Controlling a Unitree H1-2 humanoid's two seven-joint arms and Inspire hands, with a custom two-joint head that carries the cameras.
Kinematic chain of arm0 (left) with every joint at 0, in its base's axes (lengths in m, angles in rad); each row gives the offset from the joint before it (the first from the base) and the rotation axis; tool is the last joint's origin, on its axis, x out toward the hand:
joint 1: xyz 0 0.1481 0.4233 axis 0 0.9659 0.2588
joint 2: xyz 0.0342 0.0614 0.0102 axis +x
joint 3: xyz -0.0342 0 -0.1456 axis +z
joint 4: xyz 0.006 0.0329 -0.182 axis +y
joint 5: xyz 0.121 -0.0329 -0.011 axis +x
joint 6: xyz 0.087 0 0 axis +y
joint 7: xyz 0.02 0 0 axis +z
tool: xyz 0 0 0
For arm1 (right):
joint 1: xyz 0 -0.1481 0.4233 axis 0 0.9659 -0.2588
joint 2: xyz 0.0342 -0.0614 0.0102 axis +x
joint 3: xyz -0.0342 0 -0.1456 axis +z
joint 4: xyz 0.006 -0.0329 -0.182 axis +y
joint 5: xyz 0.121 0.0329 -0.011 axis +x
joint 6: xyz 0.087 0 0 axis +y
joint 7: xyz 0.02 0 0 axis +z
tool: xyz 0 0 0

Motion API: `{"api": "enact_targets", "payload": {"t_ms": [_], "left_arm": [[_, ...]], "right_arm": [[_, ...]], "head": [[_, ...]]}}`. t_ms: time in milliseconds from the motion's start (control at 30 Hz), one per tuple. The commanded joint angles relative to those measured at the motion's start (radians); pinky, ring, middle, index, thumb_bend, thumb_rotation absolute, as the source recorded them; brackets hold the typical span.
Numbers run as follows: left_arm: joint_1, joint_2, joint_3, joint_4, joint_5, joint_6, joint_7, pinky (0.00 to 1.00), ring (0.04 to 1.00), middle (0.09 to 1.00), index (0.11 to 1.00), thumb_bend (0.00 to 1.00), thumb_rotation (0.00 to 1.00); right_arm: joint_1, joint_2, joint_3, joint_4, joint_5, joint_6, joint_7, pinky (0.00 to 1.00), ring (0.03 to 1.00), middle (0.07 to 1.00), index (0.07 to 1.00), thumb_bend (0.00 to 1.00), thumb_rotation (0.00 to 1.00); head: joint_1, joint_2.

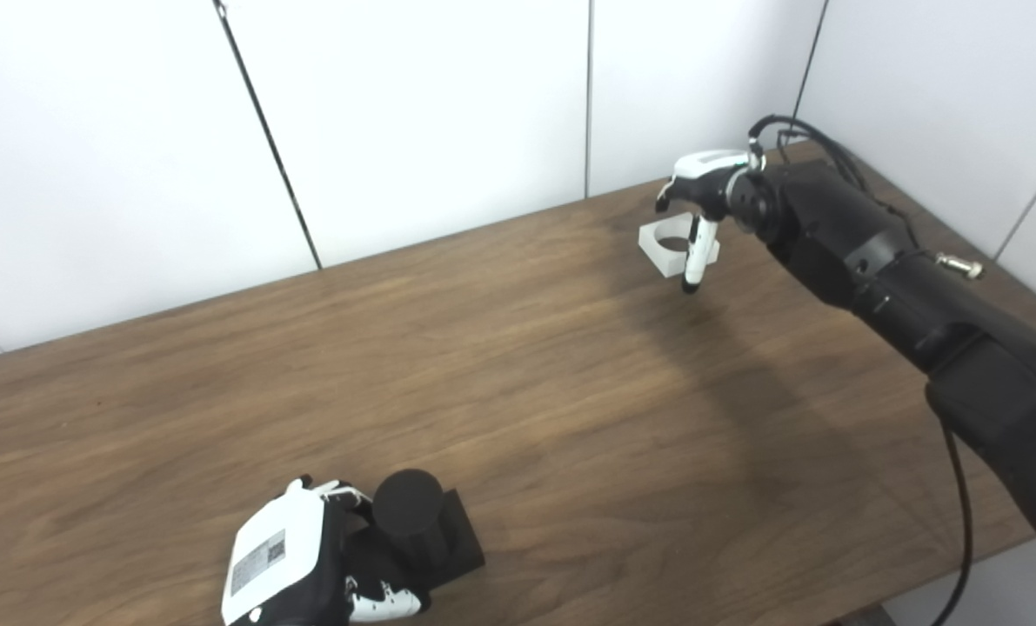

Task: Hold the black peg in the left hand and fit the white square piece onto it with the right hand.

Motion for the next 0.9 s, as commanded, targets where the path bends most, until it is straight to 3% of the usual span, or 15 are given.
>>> {"api": "enact_targets", "payload": {"t_ms": [0, 400, 567, 867], "left_arm": [[0.043, -0.047, -0.007, 0.008, 0.03, 0.006, -0.035, 1.0, 0.986, 0.874, 0.483, 0.52, 0.05], [0.046, -0.054, -0.014, 0.007, 0.023, 0.018, -0.032, 1.0, 0.993, 0.879, 0.482, 0.52, 0.05], [0.048, -0.052, -0.02, 0.007, 0.031, 0.018, -0.033, 1.0, 0.991, 0.879, 0.482, 0.52, 0.05], [0.056, -0.05, -0.026, 0.003, 0.02, 0.024, -0.019, 1.0, 0.991, 0.878, 0.482, 0.52, 0.05]], "right_arm": [[-0.058, -0.014, -0.008, -0.002, -0.023, -0.011, -0.009, 1.0, 1.0, 1.0, 0.878, 1.0, 0.21], [-0.072, 0.005, -0.003, 0.07, -0.036, -0.034, -0.023, 1.0, 1.0, 0.984, 0.823, 0.96, 0.21], [-0.066, -0.004, -0.018, 0.056, -0.03, -0.046, -0.036, 1.0, 1.0, 0.952, 0.737, 0.93, 0.2], [-0.06, -0.009, -0.026, 0.053, -0.03, -0.062, -0.059, 0.99, 1.0, 0.932, 0.708, 0.89, 0.19]], "head": [[0.002, 0.001], [0.008, 0.005], [0.01, 0.004], [0.008, 0.007]]}}
